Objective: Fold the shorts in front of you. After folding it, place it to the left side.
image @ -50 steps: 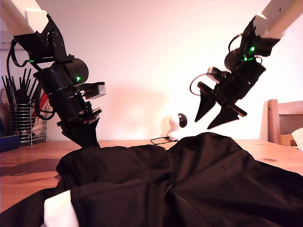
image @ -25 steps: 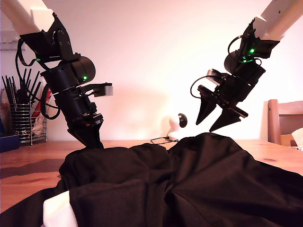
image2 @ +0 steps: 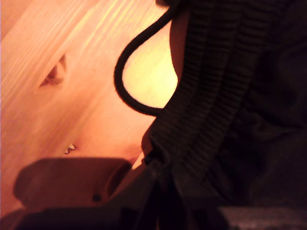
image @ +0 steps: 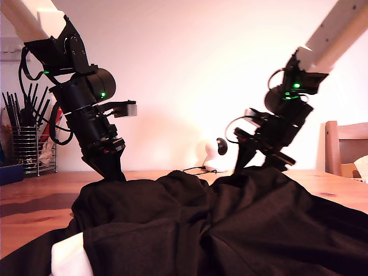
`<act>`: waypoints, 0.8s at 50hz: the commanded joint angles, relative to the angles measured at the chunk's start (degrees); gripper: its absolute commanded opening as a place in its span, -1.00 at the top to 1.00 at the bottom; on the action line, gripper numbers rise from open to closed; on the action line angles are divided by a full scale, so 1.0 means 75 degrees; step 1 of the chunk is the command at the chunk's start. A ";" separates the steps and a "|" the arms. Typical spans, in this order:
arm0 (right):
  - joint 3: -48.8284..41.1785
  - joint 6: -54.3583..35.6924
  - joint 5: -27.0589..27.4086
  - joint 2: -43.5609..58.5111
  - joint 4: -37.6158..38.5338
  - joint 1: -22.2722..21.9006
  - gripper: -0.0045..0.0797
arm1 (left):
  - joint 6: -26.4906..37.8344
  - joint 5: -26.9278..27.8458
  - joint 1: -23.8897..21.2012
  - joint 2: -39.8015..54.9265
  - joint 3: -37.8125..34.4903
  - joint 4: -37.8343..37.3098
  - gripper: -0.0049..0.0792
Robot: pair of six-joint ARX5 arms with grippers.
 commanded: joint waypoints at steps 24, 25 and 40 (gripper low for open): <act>-0.0032 -0.0423 0.0405 0.0434 -0.0140 0.0280 0.93 | -0.0064 -0.0303 0.0015 0.0143 0.0073 0.0117 0.94; -0.0032 -0.0423 0.0423 0.0434 -0.0134 0.0280 0.92 | -0.0082 -0.0338 0.0020 0.0143 0.0073 0.0131 0.94; 0.0402 -0.0347 0.1367 0.0431 -0.0207 0.0256 0.92 | -0.0111 -0.1454 0.0163 0.0143 0.0119 0.0653 0.94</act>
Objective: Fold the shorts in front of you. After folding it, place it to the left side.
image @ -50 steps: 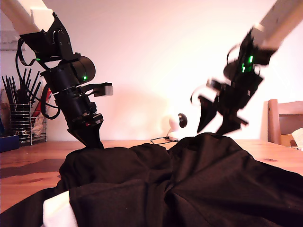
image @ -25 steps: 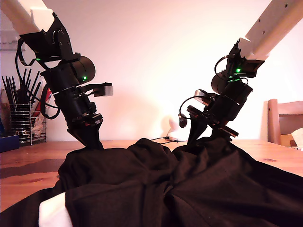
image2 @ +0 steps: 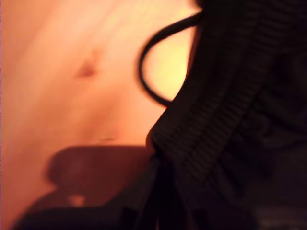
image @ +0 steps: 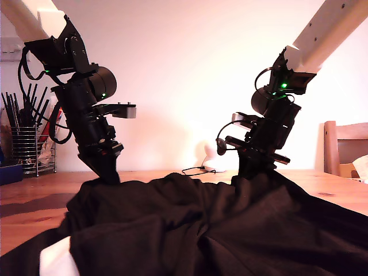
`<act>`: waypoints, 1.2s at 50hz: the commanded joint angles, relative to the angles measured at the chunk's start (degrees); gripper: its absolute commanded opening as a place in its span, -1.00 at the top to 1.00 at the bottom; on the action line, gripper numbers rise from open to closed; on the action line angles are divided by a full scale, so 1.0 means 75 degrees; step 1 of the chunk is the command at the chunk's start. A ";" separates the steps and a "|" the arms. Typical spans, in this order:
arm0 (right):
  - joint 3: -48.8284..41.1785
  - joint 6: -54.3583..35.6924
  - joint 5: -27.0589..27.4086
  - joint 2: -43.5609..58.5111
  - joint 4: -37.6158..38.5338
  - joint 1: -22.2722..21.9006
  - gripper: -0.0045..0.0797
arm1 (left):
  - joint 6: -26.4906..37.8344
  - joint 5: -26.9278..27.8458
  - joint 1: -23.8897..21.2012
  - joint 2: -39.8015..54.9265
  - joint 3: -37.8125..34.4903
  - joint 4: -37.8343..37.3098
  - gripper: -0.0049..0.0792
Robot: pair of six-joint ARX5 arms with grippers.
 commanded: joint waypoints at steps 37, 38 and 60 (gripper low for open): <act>0.2299 0.0277 0.1268 0.0408 -0.0114 -0.0230 0.92 | 0.0697 -0.1352 0.0157 0.0143 0.2194 0.1058 0.94; 0.2302 0.0376 0.1358 0.0408 -0.0061 -0.0233 0.92 | 0.0717 -0.1352 0.0172 0.0143 0.2209 0.1105 0.94; 0.2658 0.0527 0.1749 0.0350 0.0691 -0.0297 0.92 | 0.0956 -0.1262 0.0554 0.0143 0.2253 0.1722 0.94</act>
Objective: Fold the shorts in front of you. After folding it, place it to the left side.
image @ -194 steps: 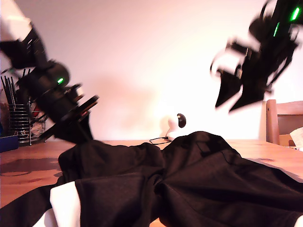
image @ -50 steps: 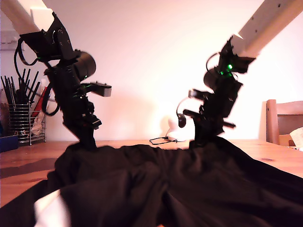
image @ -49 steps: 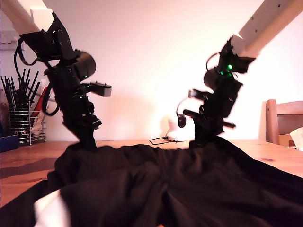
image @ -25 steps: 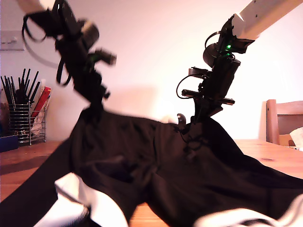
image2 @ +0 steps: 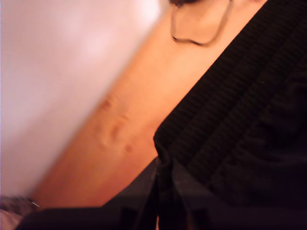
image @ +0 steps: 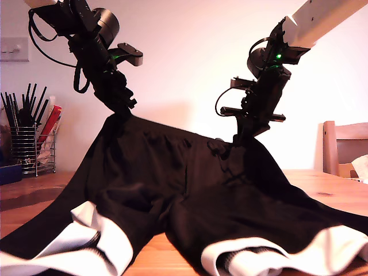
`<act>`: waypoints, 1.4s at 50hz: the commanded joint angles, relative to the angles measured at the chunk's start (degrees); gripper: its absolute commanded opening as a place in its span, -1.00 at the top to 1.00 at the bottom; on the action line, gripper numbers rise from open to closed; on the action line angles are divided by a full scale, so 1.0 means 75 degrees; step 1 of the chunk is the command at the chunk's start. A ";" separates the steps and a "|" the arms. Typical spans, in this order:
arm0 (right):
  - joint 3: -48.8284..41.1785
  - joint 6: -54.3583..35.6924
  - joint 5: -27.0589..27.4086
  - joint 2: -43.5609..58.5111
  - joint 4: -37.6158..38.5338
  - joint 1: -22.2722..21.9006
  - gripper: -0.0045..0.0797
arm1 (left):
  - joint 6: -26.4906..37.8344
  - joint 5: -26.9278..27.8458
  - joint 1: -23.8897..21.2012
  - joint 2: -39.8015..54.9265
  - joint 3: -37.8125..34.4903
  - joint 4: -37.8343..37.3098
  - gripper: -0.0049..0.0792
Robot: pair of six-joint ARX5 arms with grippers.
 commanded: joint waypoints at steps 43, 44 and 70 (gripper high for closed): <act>-0.0108 -0.0344 0.0405 0.0242 0.0819 -0.0338 0.92 | -0.1294 0.2326 0.1189 0.0796 -0.0478 0.0592 0.94; -0.0143 -0.0344 0.0405 0.0242 0.0816 -0.0356 0.92 | -0.1294 0.2328 0.1189 0.0796 -0.0501 0.0589 0.94; -0.0425 -0.0399 0.0134 0.0236 0.0924 -0.0315 0.92 | -0.1504 0.2643 0.1259 0.0781 -0.1005 0.0589 0.94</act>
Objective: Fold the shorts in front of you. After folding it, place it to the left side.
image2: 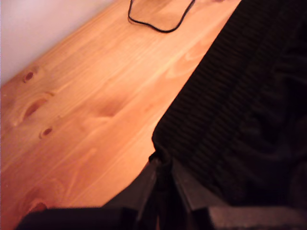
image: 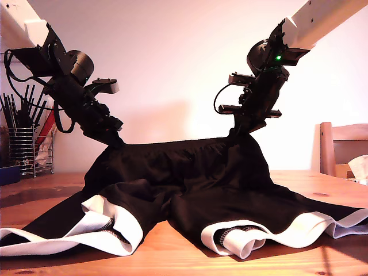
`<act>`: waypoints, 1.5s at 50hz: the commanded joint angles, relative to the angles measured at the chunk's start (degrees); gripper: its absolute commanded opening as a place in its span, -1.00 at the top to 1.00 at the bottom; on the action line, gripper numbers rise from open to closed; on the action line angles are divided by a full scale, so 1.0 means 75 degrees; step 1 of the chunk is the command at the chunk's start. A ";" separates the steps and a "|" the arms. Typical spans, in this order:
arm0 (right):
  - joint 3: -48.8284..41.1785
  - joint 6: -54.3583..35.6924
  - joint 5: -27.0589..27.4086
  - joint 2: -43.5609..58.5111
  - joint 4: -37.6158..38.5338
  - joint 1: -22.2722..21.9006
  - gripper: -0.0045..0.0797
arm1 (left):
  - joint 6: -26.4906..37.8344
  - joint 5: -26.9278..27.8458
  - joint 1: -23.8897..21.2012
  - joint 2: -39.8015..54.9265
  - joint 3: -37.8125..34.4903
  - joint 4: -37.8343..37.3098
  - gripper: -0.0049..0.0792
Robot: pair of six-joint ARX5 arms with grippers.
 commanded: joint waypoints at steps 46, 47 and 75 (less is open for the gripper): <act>-0.2550 0.0286 0.0044 -0.0239 0.5091 0.0017 0.92 | -0.0428 0.0685 0.0498 0.0067 -0.0169 0.0778 0.94; -0.2713 0.0289 0.0047 -0.0321 0.5249 0.0017 0.92 | -0.0414 0.0697 0.0495 0.0067 -0.0169 0.0781 0.94; -0.6770 0.0262 -0.0189 -0.2906 0.6744 -0.0475 0.92 | -0.0440 0.0822 0.0189 -0.0950 -0.2133 0.1679 0.94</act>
